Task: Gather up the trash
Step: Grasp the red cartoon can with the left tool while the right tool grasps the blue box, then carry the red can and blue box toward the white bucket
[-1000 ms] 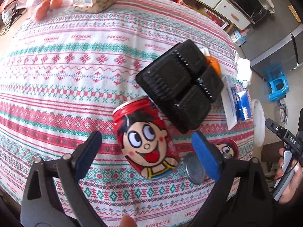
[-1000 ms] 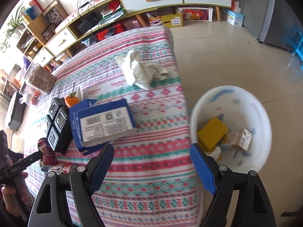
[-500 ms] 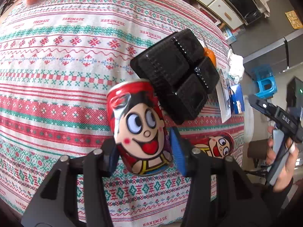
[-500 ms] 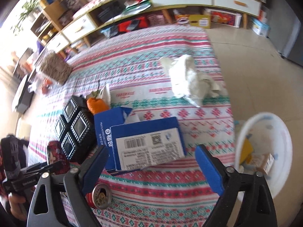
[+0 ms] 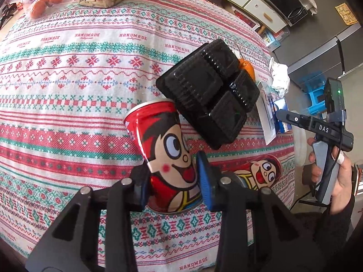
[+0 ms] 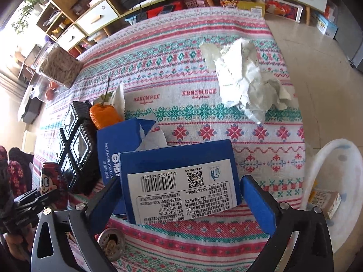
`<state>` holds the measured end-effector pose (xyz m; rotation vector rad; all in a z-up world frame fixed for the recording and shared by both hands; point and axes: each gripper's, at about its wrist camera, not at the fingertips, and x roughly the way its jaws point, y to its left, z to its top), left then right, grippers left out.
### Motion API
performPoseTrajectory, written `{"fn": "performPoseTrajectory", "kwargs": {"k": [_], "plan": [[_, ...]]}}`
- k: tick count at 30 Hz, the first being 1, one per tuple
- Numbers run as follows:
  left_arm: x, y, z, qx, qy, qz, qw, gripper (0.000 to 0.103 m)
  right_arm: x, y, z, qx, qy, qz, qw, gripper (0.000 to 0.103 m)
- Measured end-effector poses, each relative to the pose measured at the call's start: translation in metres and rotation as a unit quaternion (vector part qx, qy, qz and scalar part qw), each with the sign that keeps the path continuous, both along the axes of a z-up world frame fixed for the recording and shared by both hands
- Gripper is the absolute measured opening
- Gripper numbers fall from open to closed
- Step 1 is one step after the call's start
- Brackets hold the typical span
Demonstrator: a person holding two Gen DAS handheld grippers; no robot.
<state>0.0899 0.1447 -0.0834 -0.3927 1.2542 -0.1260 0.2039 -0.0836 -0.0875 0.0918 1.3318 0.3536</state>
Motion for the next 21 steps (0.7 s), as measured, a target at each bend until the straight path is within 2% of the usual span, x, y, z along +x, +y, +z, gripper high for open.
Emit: {"fn": "performPoseTrajectory", "kwargs": {"k": [5, 9, 21], "plan": [[0.001, -0.002, -0.007, -0.009, 0.014, 0.003, 0.9999, 0.038, -0.002, -0.004, 0.002, 0.007, -0.003, -0.012, 1.000, 0.102], [0.001, -0.006, -0.004, 0.000, 0.009, 0.002, 1.0000, 0.038, -0.006, -0.011, 0.010, 0.014, -0.013, -0.026, 0.999, 0.101], [-0.002, -0.007, 0.023, 0.030, -0.043, 0.009, 0.9986, 0.038, -0.027, -0.044, 0.043, 0.039, -0.048, -0.051, 0.997, 0.101]]}}
